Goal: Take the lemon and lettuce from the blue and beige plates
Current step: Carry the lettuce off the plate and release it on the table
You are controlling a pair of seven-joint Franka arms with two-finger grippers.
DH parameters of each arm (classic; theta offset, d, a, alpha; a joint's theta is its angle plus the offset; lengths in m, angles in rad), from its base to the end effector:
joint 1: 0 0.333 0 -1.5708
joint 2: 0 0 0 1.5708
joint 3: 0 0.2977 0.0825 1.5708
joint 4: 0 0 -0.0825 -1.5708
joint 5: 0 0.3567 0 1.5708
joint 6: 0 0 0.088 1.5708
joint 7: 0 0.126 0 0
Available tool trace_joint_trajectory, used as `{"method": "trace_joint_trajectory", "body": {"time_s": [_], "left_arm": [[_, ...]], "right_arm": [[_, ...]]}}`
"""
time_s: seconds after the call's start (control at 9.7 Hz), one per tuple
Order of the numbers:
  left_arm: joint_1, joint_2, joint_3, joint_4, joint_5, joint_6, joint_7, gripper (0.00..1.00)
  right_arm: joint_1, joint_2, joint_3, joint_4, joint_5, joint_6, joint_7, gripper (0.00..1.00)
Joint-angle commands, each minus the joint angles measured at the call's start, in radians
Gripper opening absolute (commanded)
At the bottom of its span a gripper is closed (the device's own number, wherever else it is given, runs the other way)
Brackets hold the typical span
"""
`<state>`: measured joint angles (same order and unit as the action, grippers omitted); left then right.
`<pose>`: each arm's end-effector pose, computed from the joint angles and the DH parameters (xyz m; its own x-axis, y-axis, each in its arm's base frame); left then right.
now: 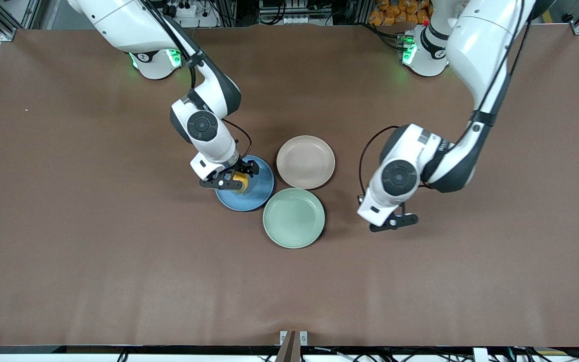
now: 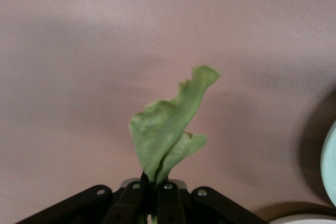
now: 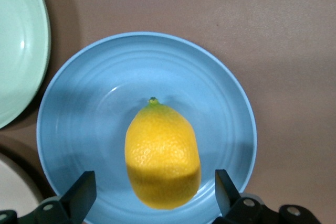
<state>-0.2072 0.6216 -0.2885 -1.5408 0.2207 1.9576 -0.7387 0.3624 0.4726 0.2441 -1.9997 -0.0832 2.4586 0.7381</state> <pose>0.5862 -0.2705 0.2676 0.9762 0.1833 -0.1162 0.1676 -0.9769 -0.1327 0.4805 0.3301 0.2125 0.9951 -0.0919 -0.0359 -0.0935 -0.9946 -0.0452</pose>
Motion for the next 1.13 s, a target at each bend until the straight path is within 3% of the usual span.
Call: {"method": "trace_joint_trajectory", "body": {"time_s": [0.0, 0.21, 0.62, 0.72, 1.03], "left_arm": [[0.023, -0.022, 0.002, -0.013, 0.037, -0.012, 0.045, 0.0], [0.034, -0.025, 0.055, 0.002, 0.062, -0.012, 0.103, 0.0], [0.114, -0.065, 0.058, 0.016, 0.057, -0.012, 0.231, 0.0], [0.123, -0.077, 0.058, 0.015, 0.06, -0.012, 0.298, 0.99], [0.121, -0.138, 0.051, 0.016, 0.063, -0.012, 0.305, 1.0]], "right_arm": [[-0.002, 0.029, -0.003, 0.007, -0.043, 0.031, 0.033, 1.0], [0.0, 0.043, -0.005, 0.009, -0.044, 0.048, 0.033, 1.0], [0.007, 0.075, -0.012, 0.009, -0.058, 0.083, 0.052, 1.0], [0.007, 0.083, -0.012, 0.01, -0.088, 0.083, 0.073, 1.0], [0.009, 0.101, -0.012, 0.012, -0.109, 0.103, 0.096, 1.0]]}}
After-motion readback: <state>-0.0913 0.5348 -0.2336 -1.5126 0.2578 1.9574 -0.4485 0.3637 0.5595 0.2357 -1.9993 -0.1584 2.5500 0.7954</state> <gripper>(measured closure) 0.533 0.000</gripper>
